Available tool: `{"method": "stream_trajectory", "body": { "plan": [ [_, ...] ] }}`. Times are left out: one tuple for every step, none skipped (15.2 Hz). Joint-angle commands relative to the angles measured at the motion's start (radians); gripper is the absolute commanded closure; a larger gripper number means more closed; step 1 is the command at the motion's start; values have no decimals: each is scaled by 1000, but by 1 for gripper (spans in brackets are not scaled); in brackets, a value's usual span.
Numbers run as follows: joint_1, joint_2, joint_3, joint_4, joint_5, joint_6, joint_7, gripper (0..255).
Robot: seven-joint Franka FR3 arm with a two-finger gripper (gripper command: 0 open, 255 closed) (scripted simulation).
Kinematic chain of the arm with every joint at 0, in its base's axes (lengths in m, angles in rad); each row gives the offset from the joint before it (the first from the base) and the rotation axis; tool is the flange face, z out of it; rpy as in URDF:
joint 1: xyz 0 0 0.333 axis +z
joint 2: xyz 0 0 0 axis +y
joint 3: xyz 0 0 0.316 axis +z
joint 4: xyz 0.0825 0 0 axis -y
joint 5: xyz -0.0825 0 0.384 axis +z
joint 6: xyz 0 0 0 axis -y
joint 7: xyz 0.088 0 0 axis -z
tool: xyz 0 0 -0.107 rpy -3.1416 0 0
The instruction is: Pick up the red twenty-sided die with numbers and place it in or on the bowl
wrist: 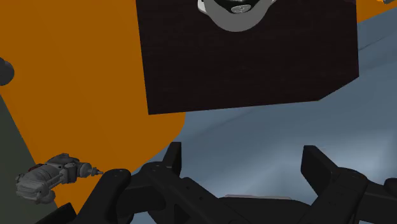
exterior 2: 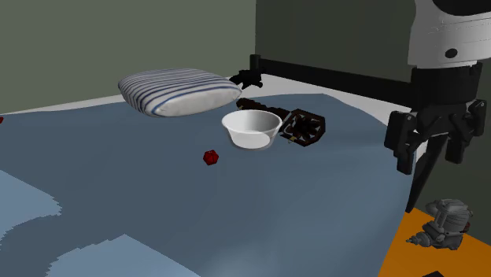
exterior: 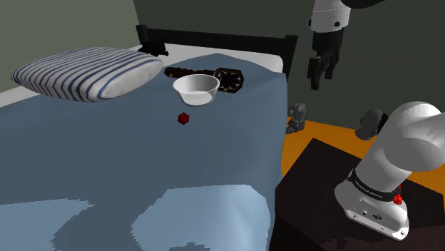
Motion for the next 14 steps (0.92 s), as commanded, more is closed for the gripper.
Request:
{"method": "stream_trajectory", "body": {
  "plan": [
    [0, 0, 0, 0, 0, 0, 0, 0],
    [7, 25, 11, 3, 13, 27, 13, 0],
    [14, 51, 22, 8, 25, 53, 25, 0],
    [20, 77, 33, 14, 36, 79, 37, 0],
    [26, 105, 44, 21, 47, 105, 49, 0],
    [33, 133, 55, 29, 57, 130, 61, 0],
    [38, 161, 66, 38, 66, 155, 72, 0],
    [44, 190, 76, 49, 75, 179, 83, 0],
    [49, 219, 87, 60, 83, 203, 94, 0],
    [54, 249, 98, 73, 90, 226, 105, 0],
    [59, 280, 108, 87, 96, 248, 116, 0],
    [64, 310, 118, 102, 102, 270, 127, 0],
    [68, 341, 128, 119, 106, 291, 137, 0],
    [72, 372, 138, 136, 110, 311, 148, 0]
  ]
}}
